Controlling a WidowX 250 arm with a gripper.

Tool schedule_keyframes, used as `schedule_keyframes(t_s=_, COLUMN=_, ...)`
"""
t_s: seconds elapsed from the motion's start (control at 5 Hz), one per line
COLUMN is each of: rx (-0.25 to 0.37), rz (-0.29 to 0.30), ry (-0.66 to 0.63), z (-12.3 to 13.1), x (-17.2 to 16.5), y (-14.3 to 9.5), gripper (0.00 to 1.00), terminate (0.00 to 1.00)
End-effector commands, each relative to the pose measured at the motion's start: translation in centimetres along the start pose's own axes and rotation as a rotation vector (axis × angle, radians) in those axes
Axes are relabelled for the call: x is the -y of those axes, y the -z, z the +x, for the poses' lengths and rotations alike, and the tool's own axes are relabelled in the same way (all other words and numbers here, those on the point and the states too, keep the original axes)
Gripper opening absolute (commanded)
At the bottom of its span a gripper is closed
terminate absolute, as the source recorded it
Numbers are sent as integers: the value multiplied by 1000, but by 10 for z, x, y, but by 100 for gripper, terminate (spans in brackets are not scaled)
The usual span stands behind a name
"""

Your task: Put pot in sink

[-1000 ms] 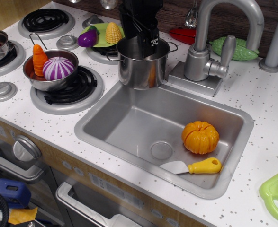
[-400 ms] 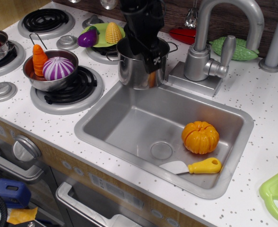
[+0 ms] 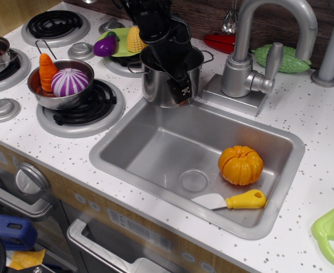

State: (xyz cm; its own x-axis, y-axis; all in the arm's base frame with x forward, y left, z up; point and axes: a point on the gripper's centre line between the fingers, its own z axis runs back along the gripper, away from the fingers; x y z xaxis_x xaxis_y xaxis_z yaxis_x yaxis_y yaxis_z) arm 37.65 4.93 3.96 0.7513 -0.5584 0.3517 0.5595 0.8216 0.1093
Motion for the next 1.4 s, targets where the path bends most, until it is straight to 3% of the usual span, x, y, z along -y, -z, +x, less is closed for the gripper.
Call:
schedule_keyframes(t_s=0.0, rx=16, rz=20, ry=3, z=4, x=-12, y=-12, gripper=0, terminate=0)
schedule_keyframes(t_s=0.2, rx=-4, rz=10, ry=-22, z=7, x=-9, y=-19, gripper=0, terminate=0)
schedule_keyframes(t_s=0.4, rx=-65, rz=37, ry=-98, z=7, x=5, y=-38, gripper=0, terminate=0)
schedule_keyframes(t_s=0.6, rx=-78, rz=27, ry=-211, z=-2, x=23, y=-43, gripper=0, terminate=0)
schedule_keyframes(t_s=0.8, rx=-78, rz=38, ry=-275, z=-2, x=43, y=-42, gripper=0, terminate=0)
schedule_keyframes(t_s=1.2, rx=2, rz=95, ry=-356, z=2, x=80, y=-11, gripper=0, terminate=0)
